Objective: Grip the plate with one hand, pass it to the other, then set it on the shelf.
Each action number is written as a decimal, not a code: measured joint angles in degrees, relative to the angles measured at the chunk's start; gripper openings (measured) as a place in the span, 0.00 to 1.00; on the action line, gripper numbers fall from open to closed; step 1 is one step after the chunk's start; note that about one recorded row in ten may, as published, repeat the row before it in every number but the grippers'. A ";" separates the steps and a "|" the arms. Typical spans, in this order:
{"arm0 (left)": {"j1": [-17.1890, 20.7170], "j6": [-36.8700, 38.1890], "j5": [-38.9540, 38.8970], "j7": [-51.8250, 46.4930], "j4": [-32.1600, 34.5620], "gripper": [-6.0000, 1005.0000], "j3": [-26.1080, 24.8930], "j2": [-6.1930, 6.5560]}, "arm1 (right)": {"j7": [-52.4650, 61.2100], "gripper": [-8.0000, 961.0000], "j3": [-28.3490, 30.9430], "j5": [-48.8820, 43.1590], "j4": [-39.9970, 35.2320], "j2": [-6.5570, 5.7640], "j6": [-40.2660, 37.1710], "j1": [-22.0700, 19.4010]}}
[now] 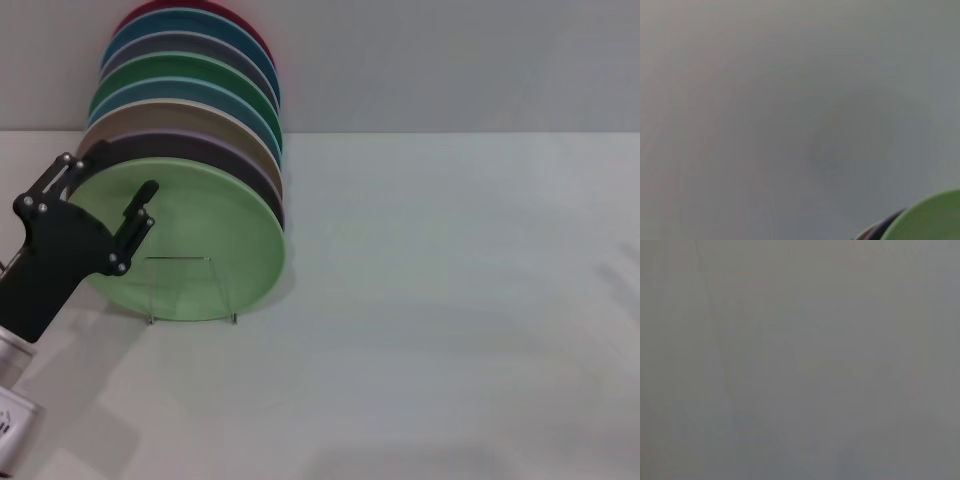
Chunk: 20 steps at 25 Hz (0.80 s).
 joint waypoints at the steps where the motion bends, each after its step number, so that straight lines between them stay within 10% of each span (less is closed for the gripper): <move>1: 0.23 0.00 0.00 0.33 -0.01 0.47 -0.14 -0.10 | -0.01 0.58 0.00 -0.04 0.01 0.00 0.00 0.00; 13: 8.55 1.59 -0.03 0.71 -4.63 0.57 -2.29 -0.35 | -0.64 0.58 0.22 -0.28 -0.01 0.13 0.00 -0.60; 20: 14.56 3.64 -0.16 -9.44 -6.01 0.57 -13.46 -1.00 | -9.16 0.58 -0.02 2.09 -3.68 0.49 0.15 -0.78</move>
